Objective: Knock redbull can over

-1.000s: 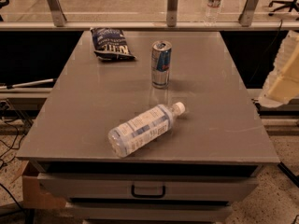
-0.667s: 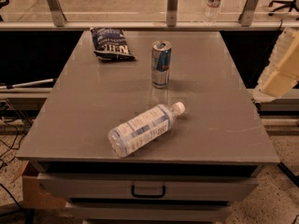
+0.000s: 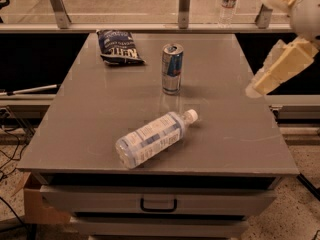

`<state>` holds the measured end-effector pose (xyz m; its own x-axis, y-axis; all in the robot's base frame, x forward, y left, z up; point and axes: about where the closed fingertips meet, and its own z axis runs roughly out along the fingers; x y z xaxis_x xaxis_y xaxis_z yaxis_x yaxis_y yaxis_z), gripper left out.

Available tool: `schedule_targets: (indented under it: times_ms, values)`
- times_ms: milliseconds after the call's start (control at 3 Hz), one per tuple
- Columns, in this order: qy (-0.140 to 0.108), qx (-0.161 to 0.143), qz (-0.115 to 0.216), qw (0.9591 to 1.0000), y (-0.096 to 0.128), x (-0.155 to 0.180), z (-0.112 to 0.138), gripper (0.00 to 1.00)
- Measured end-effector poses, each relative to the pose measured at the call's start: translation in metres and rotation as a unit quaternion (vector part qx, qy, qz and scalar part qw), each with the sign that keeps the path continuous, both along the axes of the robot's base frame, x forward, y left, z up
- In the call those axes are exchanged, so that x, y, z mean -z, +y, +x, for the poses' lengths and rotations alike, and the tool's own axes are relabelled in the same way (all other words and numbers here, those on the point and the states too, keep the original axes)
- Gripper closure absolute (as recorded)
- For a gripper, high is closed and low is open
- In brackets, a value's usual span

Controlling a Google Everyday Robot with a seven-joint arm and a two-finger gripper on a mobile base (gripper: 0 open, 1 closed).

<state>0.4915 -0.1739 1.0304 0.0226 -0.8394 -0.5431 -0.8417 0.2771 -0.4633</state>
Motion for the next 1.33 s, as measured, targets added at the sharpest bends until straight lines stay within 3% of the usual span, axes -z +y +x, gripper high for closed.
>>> schedule_targets:
  times_ms: [333, 1000, 1333]
  values:
    - [0.002, -0.016, 0.05, 0.9986, 0.008, 0.016, 0.028, 0.0]
    - [0.006, -0.015, 0.078, 0.9968, 0.015, 0.028, 0.045, 0.0]
    - [0.015, -0.013, 0.112, 0.9935, 0.032, 0.046, 0.072, 0.0]
